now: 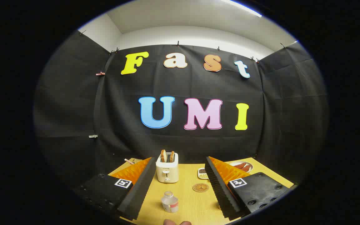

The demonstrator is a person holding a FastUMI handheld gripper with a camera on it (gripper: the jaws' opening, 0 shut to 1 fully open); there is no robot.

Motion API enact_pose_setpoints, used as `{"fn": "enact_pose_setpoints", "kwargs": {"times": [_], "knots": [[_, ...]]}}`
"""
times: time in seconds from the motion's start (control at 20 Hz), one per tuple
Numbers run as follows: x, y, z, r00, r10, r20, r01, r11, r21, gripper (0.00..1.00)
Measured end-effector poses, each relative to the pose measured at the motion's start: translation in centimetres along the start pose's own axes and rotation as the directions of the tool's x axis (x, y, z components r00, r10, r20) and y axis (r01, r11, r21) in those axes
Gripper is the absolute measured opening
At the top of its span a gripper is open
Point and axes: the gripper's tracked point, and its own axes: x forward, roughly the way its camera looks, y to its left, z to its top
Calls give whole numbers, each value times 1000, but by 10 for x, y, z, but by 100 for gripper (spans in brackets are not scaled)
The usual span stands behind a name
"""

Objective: Take the bottle from table, then pour the juice into the cup, finally place the bottle on the coaster

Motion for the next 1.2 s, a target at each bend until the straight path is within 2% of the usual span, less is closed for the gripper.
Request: {"fn": "enact_pose_setpoints", "kwargs": {"times": [0.2, 0.75, 1.2], "knots": [[-1, 12, -8, 1000, 7, 1, -7, 1000, -20, 97], [0, 21, -32, 1000, -21, 2, 21, 999, 32, 97], [16, 32, -93, 999, -34, 26, 34, 999, 1, 97]]}}
